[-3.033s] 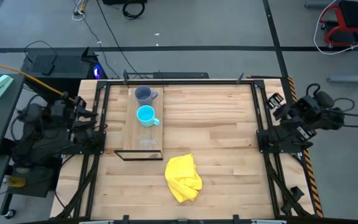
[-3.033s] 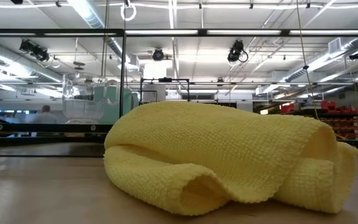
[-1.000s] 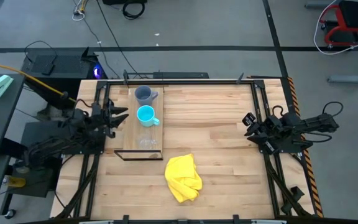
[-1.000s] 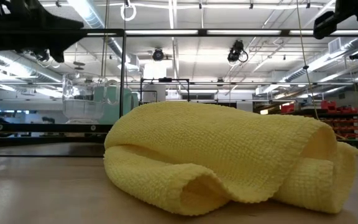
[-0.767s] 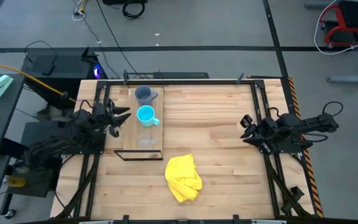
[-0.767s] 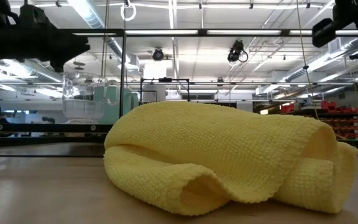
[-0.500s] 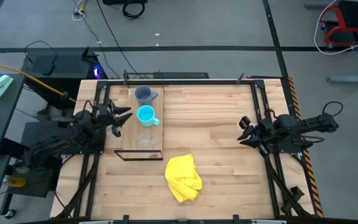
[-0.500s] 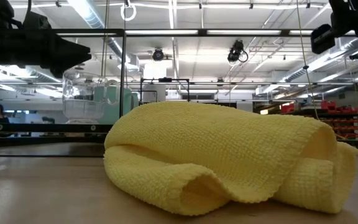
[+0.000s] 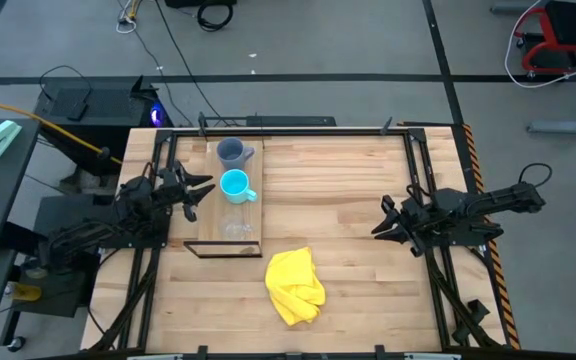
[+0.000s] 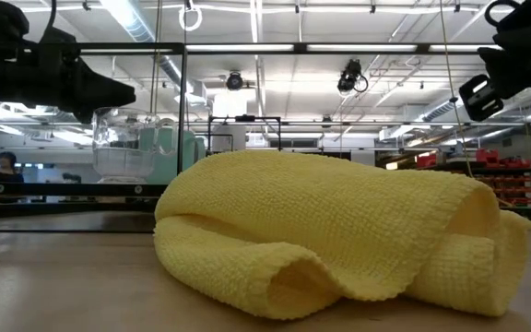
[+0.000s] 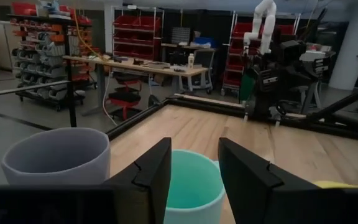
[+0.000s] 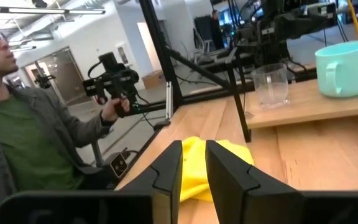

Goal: Stack small to large cups/mugs on shelf
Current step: Return to Home Position

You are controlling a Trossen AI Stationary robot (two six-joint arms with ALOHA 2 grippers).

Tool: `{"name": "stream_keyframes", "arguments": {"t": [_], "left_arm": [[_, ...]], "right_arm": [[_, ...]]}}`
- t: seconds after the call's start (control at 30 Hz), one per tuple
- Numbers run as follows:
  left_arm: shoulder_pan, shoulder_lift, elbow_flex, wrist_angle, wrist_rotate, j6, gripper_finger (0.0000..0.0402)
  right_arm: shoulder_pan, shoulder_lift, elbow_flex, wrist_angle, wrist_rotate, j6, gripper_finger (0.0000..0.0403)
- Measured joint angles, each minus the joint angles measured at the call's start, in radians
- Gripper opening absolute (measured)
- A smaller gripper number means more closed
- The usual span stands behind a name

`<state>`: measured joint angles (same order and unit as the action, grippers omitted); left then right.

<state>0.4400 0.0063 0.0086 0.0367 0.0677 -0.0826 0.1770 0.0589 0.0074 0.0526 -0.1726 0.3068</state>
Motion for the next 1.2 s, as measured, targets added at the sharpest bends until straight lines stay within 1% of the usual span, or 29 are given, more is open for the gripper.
{"name": "stream_keyframes", "arguments": {"t": [0.43,0.87,1.2], "left_arm": [[0.0,0.0,-0.001,0.013,0.004,-0.01,0.0153],[0.0,0.0,-0.001,0.017,0.005,-0.01,0.014],[0.0,0.0,-0.001,0.017,0.005,-0.01,0.0151]], "right_arm": [[0.0,0.0,0.001,0.002,0.0,0.006,0.0077],[0.0,0.0,0.001,0.002,0.0,0.005,0.0077],[0.0,0.0,0.001,0.002,0.0,0.005,0.0077]]}}
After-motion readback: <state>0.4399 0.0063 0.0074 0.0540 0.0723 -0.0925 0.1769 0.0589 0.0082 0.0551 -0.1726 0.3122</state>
